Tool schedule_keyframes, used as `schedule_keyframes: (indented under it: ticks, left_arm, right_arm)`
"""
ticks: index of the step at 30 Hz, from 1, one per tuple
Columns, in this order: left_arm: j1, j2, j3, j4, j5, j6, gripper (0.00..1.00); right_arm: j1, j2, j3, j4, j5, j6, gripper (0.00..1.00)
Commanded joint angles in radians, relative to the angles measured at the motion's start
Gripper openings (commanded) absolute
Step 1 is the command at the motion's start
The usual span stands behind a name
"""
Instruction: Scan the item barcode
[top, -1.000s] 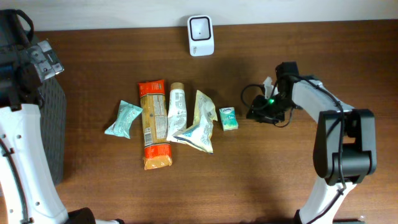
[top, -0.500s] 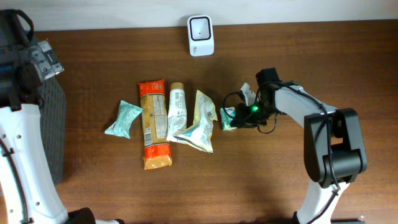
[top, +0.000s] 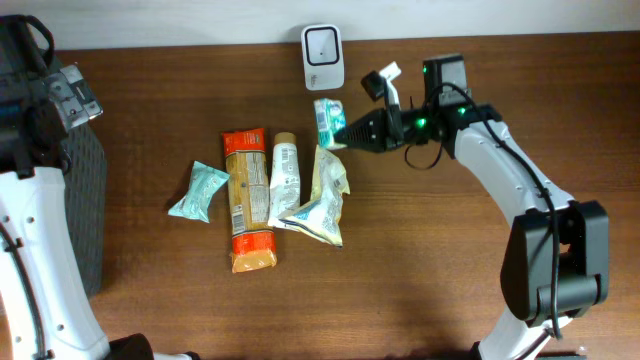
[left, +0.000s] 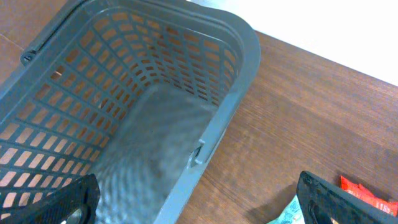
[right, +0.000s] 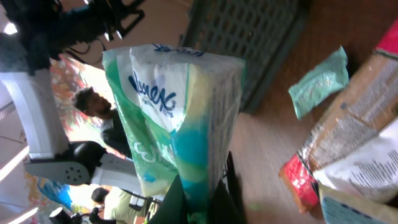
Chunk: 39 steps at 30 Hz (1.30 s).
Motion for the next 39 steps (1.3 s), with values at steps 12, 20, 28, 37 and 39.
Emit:
schedule_keyframes:
  ticks: [12, 20, 28, 37, 39]
  left_arm:
    - [0.001, -0.007, -0.001, 0.001, -0.014, 0.009, 0.99]
    - [0.001, -0.007, -0.001, 0.000, -0.014, 0.009, 0.99]
    - [0.001, -0.007, -0.001, 0.000, -0.014, 0.009, 0.99]
    - [0.001, -0.007, -0.001, 0.001, -0.014, 0.009, 0.99]
    - [0.001, -0.007, -0.001, 0.000, -0.014, 0.009, 0.99]
  right_arm:
    - [0.113, -0.060, 0.359, -0.534, 1.185, -0.166, 0.04]
    - [0.261, 0.247, 0.777, -0.436, 2.002, -0.378, 0.04]
    - [0.323, 0.654, 0.973, -0.037, 2.073, -0.931, 0.04]
    - [0.322, 0.774, 0.972, 0.113, 2.175, -1.195, 0.04]
    - [0.322, 0.774, 0.972, 0.113, 2.189, -1.195, 0.04]
